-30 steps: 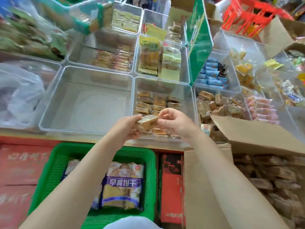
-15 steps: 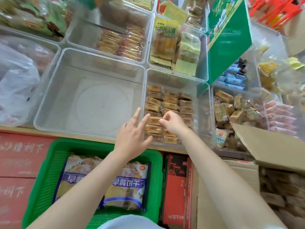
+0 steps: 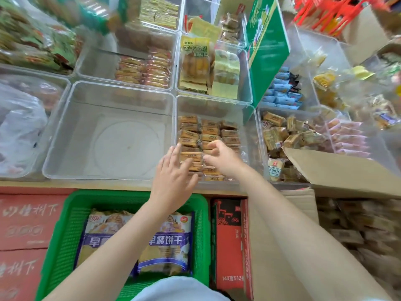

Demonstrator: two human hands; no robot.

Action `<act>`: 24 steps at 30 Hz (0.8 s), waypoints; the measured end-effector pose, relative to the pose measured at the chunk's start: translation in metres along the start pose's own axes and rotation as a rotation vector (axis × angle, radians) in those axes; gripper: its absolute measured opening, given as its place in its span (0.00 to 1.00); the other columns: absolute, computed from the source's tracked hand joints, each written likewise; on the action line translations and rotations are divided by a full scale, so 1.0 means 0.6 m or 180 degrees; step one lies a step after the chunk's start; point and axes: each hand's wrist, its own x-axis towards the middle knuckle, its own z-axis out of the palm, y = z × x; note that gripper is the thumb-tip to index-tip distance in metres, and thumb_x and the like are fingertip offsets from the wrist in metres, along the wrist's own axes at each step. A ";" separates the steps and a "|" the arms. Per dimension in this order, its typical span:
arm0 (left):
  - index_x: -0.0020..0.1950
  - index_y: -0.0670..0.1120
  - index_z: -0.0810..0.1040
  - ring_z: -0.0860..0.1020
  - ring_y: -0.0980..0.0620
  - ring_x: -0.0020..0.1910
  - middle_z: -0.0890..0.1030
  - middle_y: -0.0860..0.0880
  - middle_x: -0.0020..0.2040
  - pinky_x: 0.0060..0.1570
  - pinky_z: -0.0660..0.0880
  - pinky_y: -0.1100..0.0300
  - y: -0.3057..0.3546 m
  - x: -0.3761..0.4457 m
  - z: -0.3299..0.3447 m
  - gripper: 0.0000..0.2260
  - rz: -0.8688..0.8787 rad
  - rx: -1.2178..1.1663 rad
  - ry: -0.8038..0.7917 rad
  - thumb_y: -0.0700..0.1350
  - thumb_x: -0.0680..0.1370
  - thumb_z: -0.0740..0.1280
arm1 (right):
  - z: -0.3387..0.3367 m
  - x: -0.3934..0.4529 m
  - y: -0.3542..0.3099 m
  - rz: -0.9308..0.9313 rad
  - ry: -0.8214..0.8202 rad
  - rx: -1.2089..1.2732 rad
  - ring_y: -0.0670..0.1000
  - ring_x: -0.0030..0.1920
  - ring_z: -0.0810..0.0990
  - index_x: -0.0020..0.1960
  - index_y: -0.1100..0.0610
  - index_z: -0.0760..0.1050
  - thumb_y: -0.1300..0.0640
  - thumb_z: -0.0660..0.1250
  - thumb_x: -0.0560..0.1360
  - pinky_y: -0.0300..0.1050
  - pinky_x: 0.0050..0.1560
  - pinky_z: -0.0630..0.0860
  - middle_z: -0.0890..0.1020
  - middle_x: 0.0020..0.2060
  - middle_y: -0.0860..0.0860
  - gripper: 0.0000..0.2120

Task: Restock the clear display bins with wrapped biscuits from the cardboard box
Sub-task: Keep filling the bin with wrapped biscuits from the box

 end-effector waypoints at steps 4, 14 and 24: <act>0.66 0.48 0.78 0.63 0.47 0.76 0.66 0.47 0.77 0.72 0.66 0.47 0.099 -0.052 0.008 0.16 0.0251 -0.0851 0.0156 0.53 0.82 0.62 | -0.073 -0.138 0.023 -0.0744 0.1247 0.0535 0.48 0.41 0.80 0.45 0.54 0.76 0.54 0.63 0.82 0.43 0.45 0.78 0.82 0.38 0.51 0.08; 0.81 0.64 0.50 0.49 0.53 0.81 0.47 0.54 0.83 0.77 0.57 0.51 0.396 -0.167 0.128 0.33 0.0698 -0.1774 -0.0768 0.60 0.80 0.64 | -0.166 -0.367 0.329 0.0226 0.2125 0.0019 0.51 0.37 0.74 0.38 0.58 0.72 0.52 0.62 0.82 0.48 0.38 0.68 0.76 0.33 0.50 0.16; 0.79 0.70 0.43 0.47 0.62 0.79 0.40 0.64 0.81 0.75 0.58 0.53 0.423 -0.186 0.153 0.32 0.0473 -0.1764 -0.0650 0.57 0.81 0.59 | -0.121 -0.318 0.404 0.0244 0.0352 0.0050 0.56 0.61 0.79 0.68 0.54 0.73 0.48 0.66 0.79 0.47 0.59 0.75 0.80 0.64 0.53 0.20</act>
